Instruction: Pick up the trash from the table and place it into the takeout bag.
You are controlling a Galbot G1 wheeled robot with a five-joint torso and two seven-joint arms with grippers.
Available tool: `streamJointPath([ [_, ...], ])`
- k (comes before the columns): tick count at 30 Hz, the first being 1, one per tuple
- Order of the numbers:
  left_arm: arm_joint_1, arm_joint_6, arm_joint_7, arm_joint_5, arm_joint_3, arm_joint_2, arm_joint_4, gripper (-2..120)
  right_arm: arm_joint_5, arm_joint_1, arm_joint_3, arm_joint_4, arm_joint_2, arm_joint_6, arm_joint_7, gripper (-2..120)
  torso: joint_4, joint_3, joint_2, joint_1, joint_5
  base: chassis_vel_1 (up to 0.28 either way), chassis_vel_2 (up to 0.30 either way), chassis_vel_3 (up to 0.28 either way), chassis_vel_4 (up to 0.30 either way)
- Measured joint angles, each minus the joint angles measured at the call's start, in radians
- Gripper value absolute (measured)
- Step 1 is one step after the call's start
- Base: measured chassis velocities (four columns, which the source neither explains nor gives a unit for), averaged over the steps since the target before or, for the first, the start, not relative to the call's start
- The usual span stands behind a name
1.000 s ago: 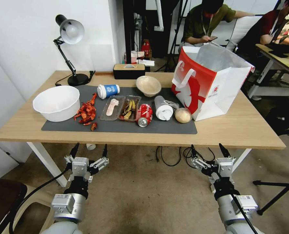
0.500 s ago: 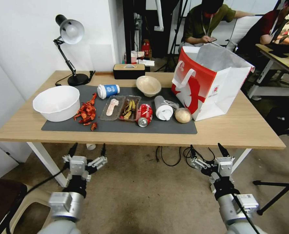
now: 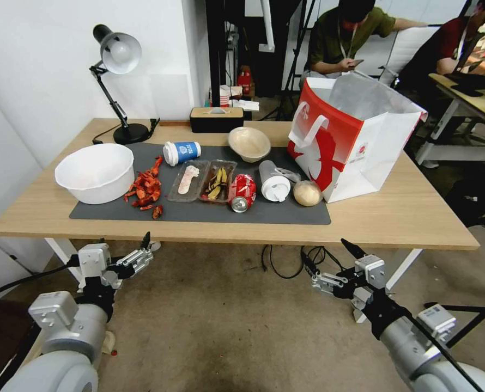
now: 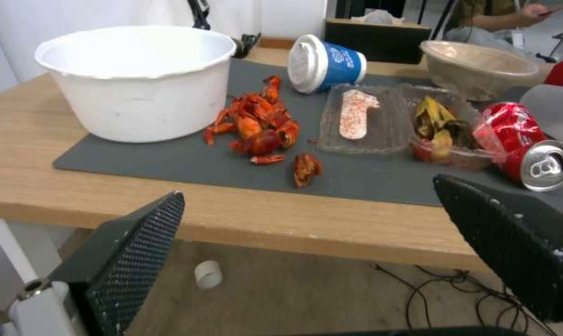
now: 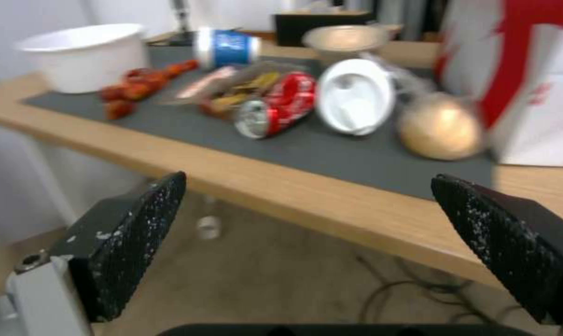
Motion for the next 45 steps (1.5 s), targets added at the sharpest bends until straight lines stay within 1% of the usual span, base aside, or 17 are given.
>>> streamJointPath([
  [3, 0.001, 0.002, 0.002, 0.001, 0.001, 0.001, 0.001, 100, 0.051, 0.023, 0.029, 0.017, -0.007, -0.067, -0.081, 100, 0.0001, 0.0, 0.0, 0.0, -0.0001, 0.0, 0.0, 0.0, 0.0],
  [7, 0.001, 0.002, 0.004, 0.006, 0.003, 0.0, 0.007, 100, 0.064, 0.035, 0.03, 0.011, -0.008, -0.072, -0.087, 100, 0.0001, 0.0, 0.0, 0.0, -0.0002, 0.0, 0.0, 0.0, 0.0],
  [17, -0.005, 0.0, 0.015, 0.017, 0.011, 0.002, 0.024, 100, 0.086, 0.065, 0.026, -0.02, -0.025, -0.028, -0.076, 100, 0.0, 0.0, 0.0, 0.0, -0.0001, 0.0, 0.0, 0.0, 0.0],
  [21, -0.01, 0.0, 0.018, 0.021, 0.017, 0.003, 0.031, 100, 0.1, 0.089, 0.014, -0.038, -0.056, 0.001, -0.049, 100, -0.0003, 0.0, 0.0, 0.0, -0.0001, 0.0, 0.0, 0.0, 0.0],
  [24, -0.014, 0.0, 0.02, 0.02, 0.016, 0.01, 0.032, 100, 0.139, 0.145, -0.005, -0.079, -0.142, 0.045, -0.031, 100, -0.0002, 0.0, 0.0, 0.0, -0.0001, 0.0, 0.0, 0.0, 0.0],
  [25, -0.014, 0.0, 0.02, 0.02, 0.016, 0.01, 0.032, 100, 0.139, 0.145, -0.005, -0.079, -0.142, 0.045, -0.031, 100, -0.0002, 0.0, 0.0, 0.0, -0.0001, 0.0, 0.0, 0.0, 0.0],
  [28, -0.017, 0.0, 0.02, 0.018, 0.009, 0.02, 0.032, 100, 0.195, 0.22, -0.033, -0.137, -0.254, 0.057, -0.01, 100, 0.0001, 0.0, 0.0, 0.0, 0.0002, 0.0, 0.0, 0.0, 0.0],
  [29, -0.017, 0.0, 0.02, 0.018, 0.009, 0.02, 0.032, 100, 0.195, 0.22, -0.033, -0.137, -0.254, 0.057, -0.01, 100, 0.0001, 0.0, 0.0, 0.0, 0.0002, 0.0, 0.0, 0.0, 0.0],
  [31, -0.017, -0.002, 0.02, 0.015, 0.002, 0.025, 0.031, 100, 0.24, 0.303, -0.073, -0.218, -0.372, 0.078, 0.012, 100, 0.0, 0.0, 0.0, 0.0, 0.0003, 0.0, 0.0, 0.0, 0.0],
  [33, -0.016, -0.003, 0.02, 0.013, 0.0, 0.025, 0.03, 100, 0.253, 0.332, -0.088, -0.242, -0.41, 0.081, 0.022, 100, 0.0, 0.0, 0.0, 0.0, 0.0001, 0.0, 0.0, 0.0, 0.0],
  [34, -0.015, -0.003, 0.02, 0.013, -0.002, 0.022, 0.028, 100, 0.268, 0.369, -0.108, -0.27, -0.453, 0.081, 0.037, 100, 0.0, 0.0, 0.0, 0.0, 0.0, 0.0, 0.0, 0.0, 0.0],
  [36, -0.014, -0.008, 0.019, 0.014, -0.002, 0.015, 0.027, 100, 0.29, 0.434, -0.148, -0.31, -0.514, 0.064, 0.069, 100, 0.0003, 0.0, 0.0, 0.0, -0.0003, 0.0, 0.0, 0.0, 0.0],
  [37, -0.014, -0.008, 0.019, 0.014, -0.002, 0.015, 0.027, 100, 0.29, 0.434, -0.148, -0.31, -0.514, 0.064, 0.069, 100, 0.0003, 0.0, 0.0, 0.0, -0.0003, 0.0, 0.0, 0.0, 0.0],
  [40, -0.01, -0.019, 0.021, 0.035, 0.002, 0.004, 0.03, 100, 0.333, 0.529, -0.215, -0.359, -0.575, -0.004, 0.142, 100, -0.0001, 0.0, 0.0, 0.0, 0.0001, 0.0, 0.0, 0.0, 0.0],
  [41, -0.01, -0.019, 0.021, 0.035, 0.002, 0.004, 0.03, 100, 0.333, 0.529, -0.215, -0.359, -0.575, -0.004, 0.142, 100, -0.0001, 0.0, 0.0, 0.0, 0.0001, 0.0, 0.0, 0.0, 0.0],
  [43, -0.01, -0.043, 0.031, 0.069, 0.006, -0.001, 0.043, 100, 0.381, 0.606, -0.273, -0.381, -0.603, -0.086, 0.234, 100, 0.0, 0.0, 0.0, 0.0, 0.0001, 0.0, 0.0, 0.0, 0.0],
  [45, -0.011, -0.051, 0.035, 0.079, 0.008, -0.003, 0.049, 100, 0.401, 0.64, -0.295, -0.389, -0.611, -0.109, 0.266, 100, 0.0, 0.0, 0.0, 0.0, 0.0, 0.0, 0.0, 0.0, 0.0],
])
